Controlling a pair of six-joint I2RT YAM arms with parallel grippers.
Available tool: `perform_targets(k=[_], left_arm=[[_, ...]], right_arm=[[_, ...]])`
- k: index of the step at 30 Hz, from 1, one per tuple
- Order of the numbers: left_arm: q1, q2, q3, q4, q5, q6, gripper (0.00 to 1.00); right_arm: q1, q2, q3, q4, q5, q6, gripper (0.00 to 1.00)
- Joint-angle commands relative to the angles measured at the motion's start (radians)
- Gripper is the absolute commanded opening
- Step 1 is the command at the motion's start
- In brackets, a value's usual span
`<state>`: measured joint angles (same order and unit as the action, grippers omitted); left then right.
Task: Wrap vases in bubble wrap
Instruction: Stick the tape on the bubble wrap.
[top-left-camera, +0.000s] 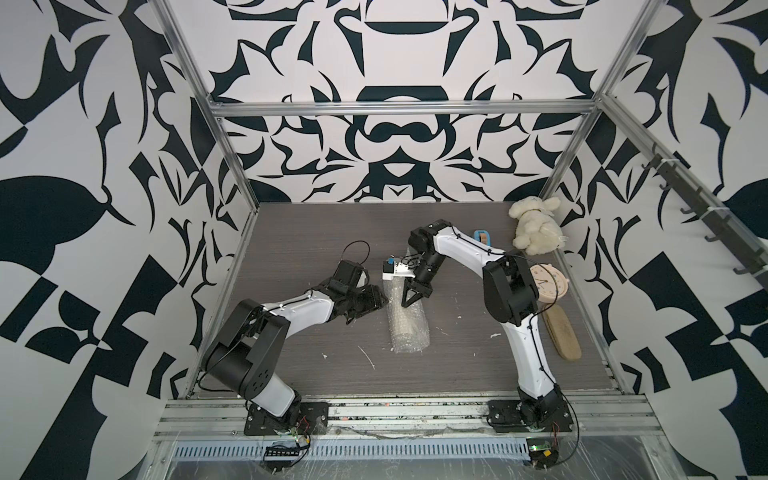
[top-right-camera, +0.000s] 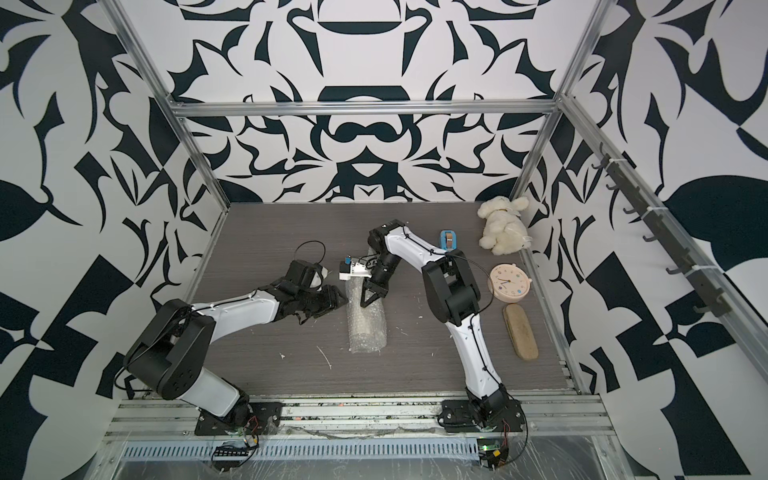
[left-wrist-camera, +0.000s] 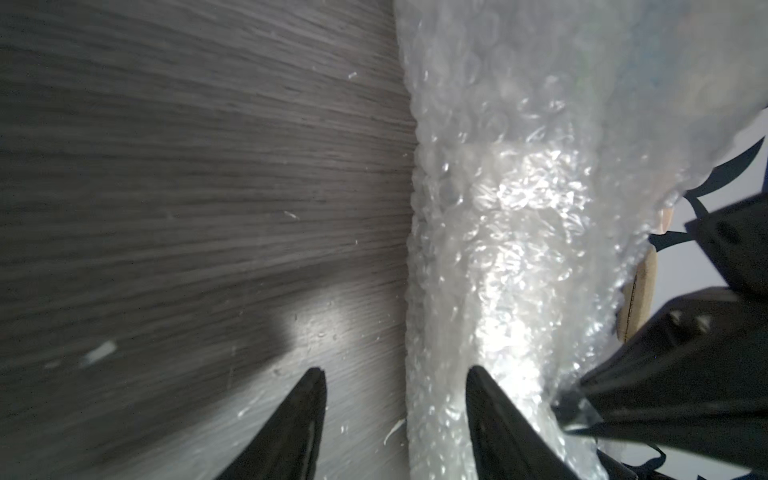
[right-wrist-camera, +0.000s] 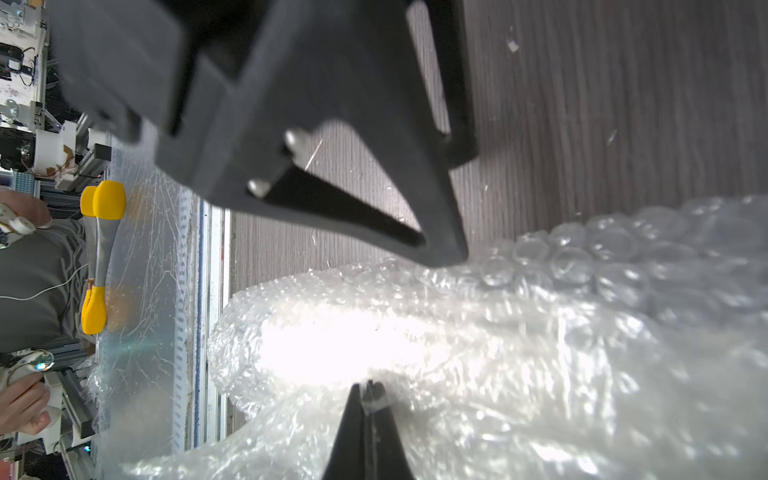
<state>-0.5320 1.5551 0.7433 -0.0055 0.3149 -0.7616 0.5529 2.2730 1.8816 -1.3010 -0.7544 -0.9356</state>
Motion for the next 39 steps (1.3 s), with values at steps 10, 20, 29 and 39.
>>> perform_targets(k=[10,20,29,39], left_arm=[[-0.001,0.050,0.035,0.162,0.170,0.007,0.75],[-0.027,0.130,-0.009,0.312,0.089,-0.090,0.90],[-0.038,0.178,-0.043,0.422,0.102,-0.152,0.87],[-0.045,0.208,-0.075,0.413,0.056,-0.159,0.66]], right_arm=[[0.005,0.019,0.013,-0.024,0.042,0.014,0.00],[0.005,0.017,0.012,-0.017,0.031,0.018,0.00],[0.005,0.016,0.017,-0.018,0.036,0.031,0.00],[0.005,0.023,0.071,-0.071,0.080,0.087,0.00]])
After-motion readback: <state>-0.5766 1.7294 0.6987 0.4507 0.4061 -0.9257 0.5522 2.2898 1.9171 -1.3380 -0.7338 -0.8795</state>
